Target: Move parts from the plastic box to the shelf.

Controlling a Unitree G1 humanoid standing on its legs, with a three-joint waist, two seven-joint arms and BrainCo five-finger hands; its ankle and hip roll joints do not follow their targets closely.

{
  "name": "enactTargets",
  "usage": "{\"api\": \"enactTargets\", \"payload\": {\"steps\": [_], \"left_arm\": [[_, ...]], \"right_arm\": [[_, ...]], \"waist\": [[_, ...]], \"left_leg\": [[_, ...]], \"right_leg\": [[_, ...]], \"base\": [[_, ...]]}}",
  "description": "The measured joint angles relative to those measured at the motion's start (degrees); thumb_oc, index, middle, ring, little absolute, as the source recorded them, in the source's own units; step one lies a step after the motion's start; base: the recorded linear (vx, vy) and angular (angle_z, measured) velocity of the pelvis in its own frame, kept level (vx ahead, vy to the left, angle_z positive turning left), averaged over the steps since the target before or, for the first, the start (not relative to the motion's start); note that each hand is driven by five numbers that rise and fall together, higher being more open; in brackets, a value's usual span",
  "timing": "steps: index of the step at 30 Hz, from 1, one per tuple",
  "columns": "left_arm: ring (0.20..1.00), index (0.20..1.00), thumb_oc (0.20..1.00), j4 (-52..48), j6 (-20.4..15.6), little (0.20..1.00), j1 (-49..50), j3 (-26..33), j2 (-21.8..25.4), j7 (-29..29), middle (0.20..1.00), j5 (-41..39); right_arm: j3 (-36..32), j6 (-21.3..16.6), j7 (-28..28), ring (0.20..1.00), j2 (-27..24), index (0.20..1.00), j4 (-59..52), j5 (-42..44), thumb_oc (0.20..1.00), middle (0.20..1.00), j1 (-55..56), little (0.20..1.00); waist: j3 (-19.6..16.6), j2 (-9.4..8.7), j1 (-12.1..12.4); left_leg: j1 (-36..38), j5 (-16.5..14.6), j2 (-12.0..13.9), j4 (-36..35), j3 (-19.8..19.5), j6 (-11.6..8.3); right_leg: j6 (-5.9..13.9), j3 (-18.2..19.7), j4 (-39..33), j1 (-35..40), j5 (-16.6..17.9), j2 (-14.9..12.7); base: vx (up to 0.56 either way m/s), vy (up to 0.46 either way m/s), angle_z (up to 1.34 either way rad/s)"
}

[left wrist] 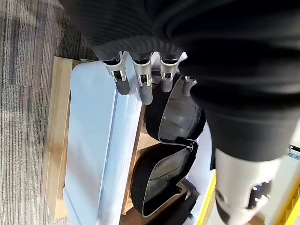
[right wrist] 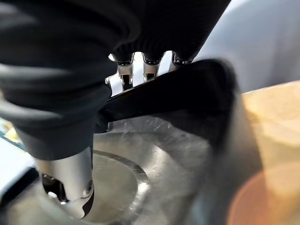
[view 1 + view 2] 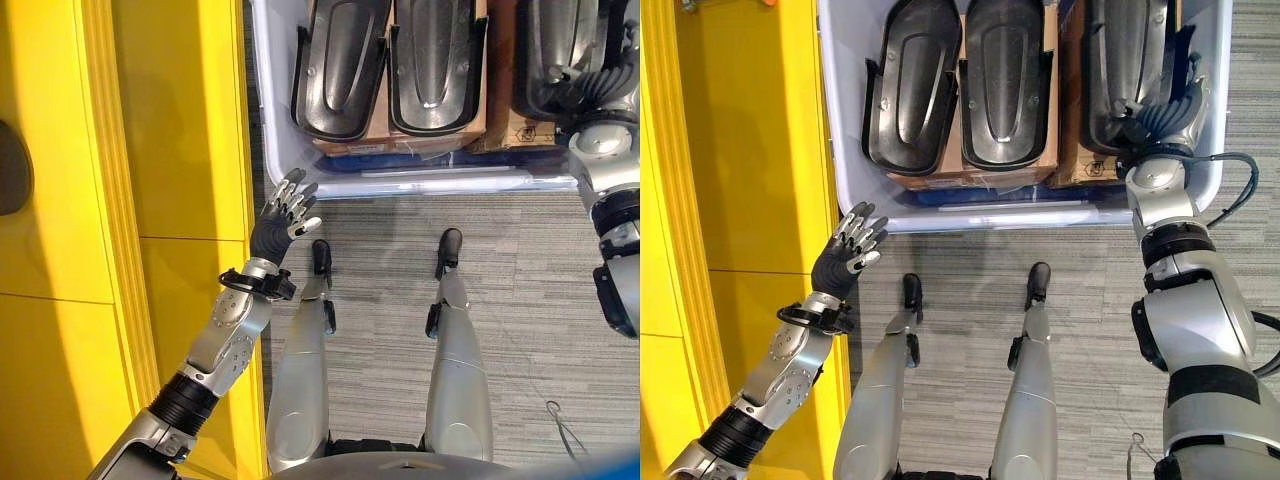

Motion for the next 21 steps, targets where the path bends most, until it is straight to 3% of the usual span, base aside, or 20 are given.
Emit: {"api": "enactTargets", "payload": {"steps": [1,2,6,10,14,21], "left_arm": [[1.000,1.000,1.000,0.00,0.04,1.000,0.00,-0.23,0.02,0.00,1.000,0.00],[1.000,1.000,1.000,0.00,0.06,1.000,0.06,-0.25,0.13,0.00,1.000,0.00],[1.000,1.000,1.000,0.01,0.26,1.000,0.03,-0.72,0.19,-0.09,1.000,0.00],[1.000,1.000,1.000,0.01,0.31,1.000,-0.03,-0.82,0.41,-0.25,1.000,-0.02],[1.000,1.000,1.000,0.01,0.42,1.000,0.02,-0.83,1.01,-0.39,1.000,-0.06],[1.000,1.000,1.000,0.01,0.68,1.000,0.49,-0.68,2.47,-0.55,1.000,-1.13]], "right_arm": [[0.66,-0.03,0.58,1.000,0.25,1.000,3.04,0.49,1.000,1.000,-1.36,1.000],[0.86,0.11,1.52,0.200,0.18,0.200,4.47,1.53,0.200,0.200,-2.81,0.200],[5.75,1.43,5.18,0.200,0.26,0.200,8.60,3.10,0.200,0.200,-4.97,0.200],[5.01,2.05,7.94,0.200,0.33,0.200,6.08,3.95,0.200,0.200,-3.53,0.200],[5.17,1.93,8.59,0.200,0.22,0.200,-4.75,4.35,0.200,0.200,0.56,0.200],[4.58,1.76,8.56,0.200,0.07,0.200,-6.24,4.42,0.200,0.200,2.59,0.200]], "waist": [[0.00,0.00,0.29],[0.00,-0.01,0.22],[0.07,-0.38,-0.12],[0.17,-0.64,-0.42],[0.32,-1.60,-1.71],[0.06,-2.52,-1.68]], "left_leg": [[-0.03,0.01,-0.05,0.03,-0.03,0.01],[-0.04,0.17,-0.06,0.07,-0.21,-0.02],[-0.06,0.69,-0.08,0.38,-1.11,-0.13],[-0.06,1.01,-0.08,0.60,-1.24,-0.10],[2.52,1.01,0.03,0.86,-1.36,-0.05],[3.62,0.87,0.16,0.84,-1.59,0.33]], "right_leg": [[0.00,-0.04,0.04,0.00,0.00,-0.02],[0.00,-0.40,0.24,0.04,0.00,-0.03],[-0.05,-0.79,1.12,0.30,-0.01,0.05],[-0.35,-0.77,1.31,0.39,0.24,0.06],[-0.42,-1.00,1.35,3.27,0.28,0.12],[-0.78,-1.06,0.75,4.81,0.32,0.33]], "base": [[0.01,0.004,0.04],[0.00,0.002,0.06],[0.00,-0.001,0.06],[0.00,-0.001,0.01],[-0.01,-0.005,0.02],[0.00,-0.012,0.00]]}}
